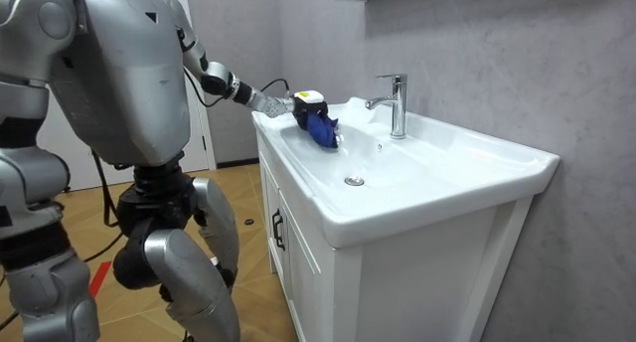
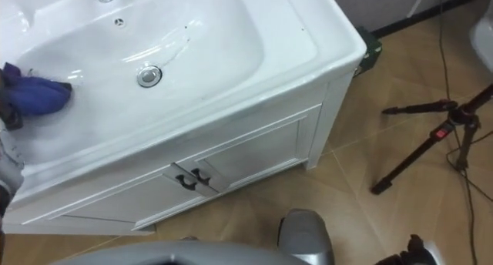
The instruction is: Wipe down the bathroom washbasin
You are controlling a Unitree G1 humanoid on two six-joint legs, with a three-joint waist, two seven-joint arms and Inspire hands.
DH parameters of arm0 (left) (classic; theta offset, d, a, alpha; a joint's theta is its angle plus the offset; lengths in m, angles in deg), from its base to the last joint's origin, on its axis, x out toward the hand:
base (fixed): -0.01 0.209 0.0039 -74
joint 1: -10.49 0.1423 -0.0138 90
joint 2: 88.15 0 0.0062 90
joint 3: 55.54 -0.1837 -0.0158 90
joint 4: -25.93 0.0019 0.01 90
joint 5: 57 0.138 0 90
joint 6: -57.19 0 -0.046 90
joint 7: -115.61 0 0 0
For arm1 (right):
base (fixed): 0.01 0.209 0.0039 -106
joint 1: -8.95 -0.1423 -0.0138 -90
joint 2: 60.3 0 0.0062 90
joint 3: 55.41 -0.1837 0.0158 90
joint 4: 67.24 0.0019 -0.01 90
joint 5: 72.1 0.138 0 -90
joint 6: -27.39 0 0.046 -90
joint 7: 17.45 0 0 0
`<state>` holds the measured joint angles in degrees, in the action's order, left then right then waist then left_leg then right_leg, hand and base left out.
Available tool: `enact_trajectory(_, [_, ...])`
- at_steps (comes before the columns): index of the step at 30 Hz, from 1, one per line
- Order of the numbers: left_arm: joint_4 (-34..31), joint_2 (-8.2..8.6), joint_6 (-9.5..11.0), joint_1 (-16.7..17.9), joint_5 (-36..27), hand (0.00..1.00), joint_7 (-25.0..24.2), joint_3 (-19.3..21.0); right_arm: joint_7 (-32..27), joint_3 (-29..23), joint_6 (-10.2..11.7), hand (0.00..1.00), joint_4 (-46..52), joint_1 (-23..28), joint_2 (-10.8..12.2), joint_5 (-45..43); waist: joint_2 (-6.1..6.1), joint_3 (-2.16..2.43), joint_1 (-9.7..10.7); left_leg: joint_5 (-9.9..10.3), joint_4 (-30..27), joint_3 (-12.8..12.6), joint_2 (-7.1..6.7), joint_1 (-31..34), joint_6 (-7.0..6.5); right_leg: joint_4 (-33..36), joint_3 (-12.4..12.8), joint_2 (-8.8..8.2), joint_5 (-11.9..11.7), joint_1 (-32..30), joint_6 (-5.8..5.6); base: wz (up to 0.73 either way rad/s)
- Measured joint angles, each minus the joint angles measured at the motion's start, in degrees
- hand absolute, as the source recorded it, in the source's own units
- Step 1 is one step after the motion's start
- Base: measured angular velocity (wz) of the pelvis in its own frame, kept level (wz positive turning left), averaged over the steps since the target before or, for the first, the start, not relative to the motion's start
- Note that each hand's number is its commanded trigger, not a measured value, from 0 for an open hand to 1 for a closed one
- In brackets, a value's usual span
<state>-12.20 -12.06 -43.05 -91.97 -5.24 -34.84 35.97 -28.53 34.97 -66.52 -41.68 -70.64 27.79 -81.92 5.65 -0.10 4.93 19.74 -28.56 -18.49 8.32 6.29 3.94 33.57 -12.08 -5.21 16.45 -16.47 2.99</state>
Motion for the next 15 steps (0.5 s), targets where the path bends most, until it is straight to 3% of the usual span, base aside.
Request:
enact_trajectory(4, [-0.3, 0.0, 1.2, 0.3, -0.5, 1.0, 0.0, 0.7, 0.0, -0.1, 0.0, 0.0, -0.1, 0.4, 0.0, 0.0, 0.14, 0.06, -0.5, -0.2, 0.1, 1.3, 0.06, -0.6, 0.18, -0.2, -0.9, -0.11, 0.2, 1.4, 0.29, 0.13])
enact_trajectory(8, [-2.5, 0.0, 1.6, 3.0, -3.6, 1.0, -0.1, 1.7, 0.2, -0.1, 0.1, 0.0, -0.3, 0.4, -0.2, 0.0, 0.63, 0.16, -0.7, -0.3, 0.5, 2.2, 0.06, -1.9, 0.26, -0.9, -2.0, -0.25, 0.3, 3.4, 0.24, 0.14])
enact_trajectory(11, [-3.6, 0.01, 1.5, 4.5, -9.3, 1.0, -0.4, 3.5, 1.4, 0.0, 0.2, 0.0, -0.4, 0.3, -0.2, 0.1, 0.6, 0.37, -0.8, -0.9, 1.8, 2.8, -0.76, -2.4, 0.03, -0.9, -2.3, -0.88, 0.4, 3.8, -0.07, 0.16])
enact_trajectory(15, [-6.6, 0.06, 2.0, 4.7, -14.1, 1.0, -0.4, 5.2, 2.6, 0.1, 1.0, 0.0, -2.3, 0.1, 0.0, 0.2, -0.27, 0.01, -2.2, -2.1, 3.5, 3.8, -1.67, -3.6, -0.24, -2.0, -2.9, -1.39, 0.4, 5.6, -0.67, 0.19])
